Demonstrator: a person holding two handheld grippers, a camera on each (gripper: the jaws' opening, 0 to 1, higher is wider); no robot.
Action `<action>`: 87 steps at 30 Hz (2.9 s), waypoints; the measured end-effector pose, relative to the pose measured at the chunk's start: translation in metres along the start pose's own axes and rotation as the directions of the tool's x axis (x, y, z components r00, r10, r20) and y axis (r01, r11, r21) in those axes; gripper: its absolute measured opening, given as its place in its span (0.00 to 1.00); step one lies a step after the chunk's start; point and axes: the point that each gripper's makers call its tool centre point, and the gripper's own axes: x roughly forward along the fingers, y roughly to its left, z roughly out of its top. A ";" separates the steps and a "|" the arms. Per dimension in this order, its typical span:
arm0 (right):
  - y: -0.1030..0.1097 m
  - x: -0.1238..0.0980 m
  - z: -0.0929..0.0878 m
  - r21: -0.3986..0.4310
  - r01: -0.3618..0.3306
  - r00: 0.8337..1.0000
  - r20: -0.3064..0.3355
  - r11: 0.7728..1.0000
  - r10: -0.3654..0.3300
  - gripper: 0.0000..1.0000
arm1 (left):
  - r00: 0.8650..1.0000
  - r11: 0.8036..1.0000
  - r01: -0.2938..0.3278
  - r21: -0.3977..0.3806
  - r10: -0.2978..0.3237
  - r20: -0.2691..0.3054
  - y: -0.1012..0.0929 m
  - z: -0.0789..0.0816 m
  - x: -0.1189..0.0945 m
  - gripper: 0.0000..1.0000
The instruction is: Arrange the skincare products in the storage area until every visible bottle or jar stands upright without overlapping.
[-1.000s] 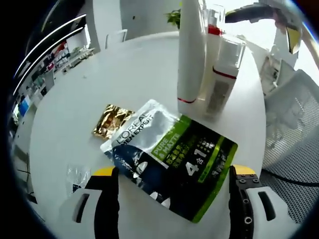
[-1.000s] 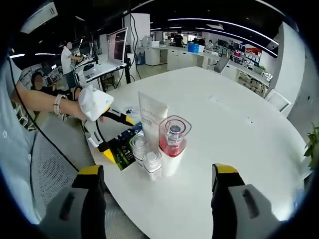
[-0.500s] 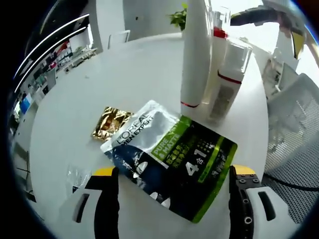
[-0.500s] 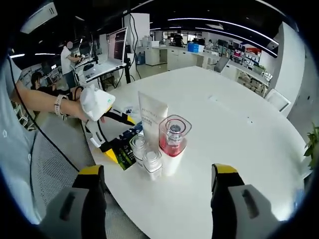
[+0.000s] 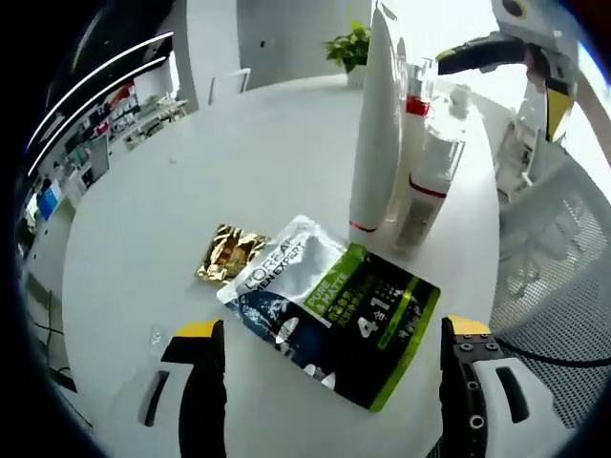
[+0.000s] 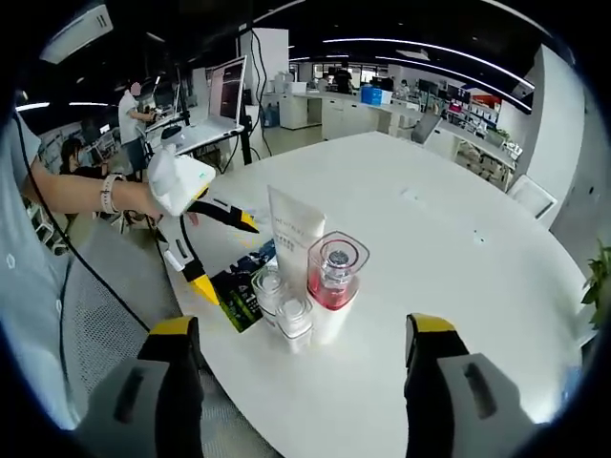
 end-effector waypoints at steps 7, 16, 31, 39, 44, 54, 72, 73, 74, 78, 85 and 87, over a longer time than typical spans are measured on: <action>0.005 -0.004 0.001 -0.008 0.005 1.000 0.007 1.000 -0.005 0.91 | 0.997 0.999 0.023 -0.032 -0.020 0.080 -0.002 0.016 -0.027 0.95; 0.013 -0.014 0.015 -0.038 0.026 0.999 0.044 0.999 -0.024 0.94 | 0.995 1.000 -0.014 -0.018 0.016 0.103 0.004 0.024 -0.063 0.97; 0.020 -0.018 0.027 -0.080 0.041 0.997 0.073 0.996 -0.035 0.99 | 0.986 0.996 -0.081 0.022 0.077 0.150 0.005 0.034 -0.112 0.97; 0.023 -0.019 0.029 -0.080 0.039 0.996 0.082 0.996 -0.033 0.99 | 0.984 0.995 -0.096 0.018 0.092 0.149 0.010 0.028 -0.121 0.97; 0.024 -0.020 0.029 -0.080 0.042 0.996 0.078 0.996 -0.035 1.00 | 0.983 0.994 -0.109 0.006 0.106 0.152 0.012 0.025 -0.126 0.97; 0.024 -0.012 0.025 -0.096 0.029 0.998 0.050 0.995 -0.025 1.00 | 0.985 0.995 -0.096 -0.006 0.096 0.145 0.016 0.021 -0.133 0.97; 0.019 -0.006 0.005 -0.050 0.040 0.999 0.021 0.998 -0.039 1.00 | 0.989 1.000 -0.003 0.004 0.002 0.151 0.020 0.034 -0.099 0.96; 0.019 -0.006 0.004 -0.047 0.040 0.999 0.020 0.998 -0.039 1.00 | 0.986 1.000 0.018 -0.003 -0.018 0.164 0.018 0.038 -0.094 0.95; 0.018 -0.006 0.003 -0.045 0.041 0.999 0.019 0.998 -0.041 1.00 | 0.985 0.999 0.031 -0.007 -0.029 0.167 0.018 0.039 -0.091 0.91; 0.015 -0.005 0.000 -0.032 0.045 0.999 0.015 0.998 -0.044 1.00 | 0.985 0.998 0.066 -0.019 -0.062 0.160 0.018 0.044 -0.074 0.90; 0.013 -0.002 -0.005 -0.003 0.045 0.999 0.014 0.999 -0.045 1.00 | 0.985 0.994 0.112 -0.010 -0.110 0.132 0.022 0.048 -0.048 0.83; 0.013 -0.001 -0.006 0.004 0.043 0.999 0.014 0.999 -0.043 1.00 | 0.985 0.993 0.120 -0.010 -0.118 0.123 0.024 0.048 -0.042 0.80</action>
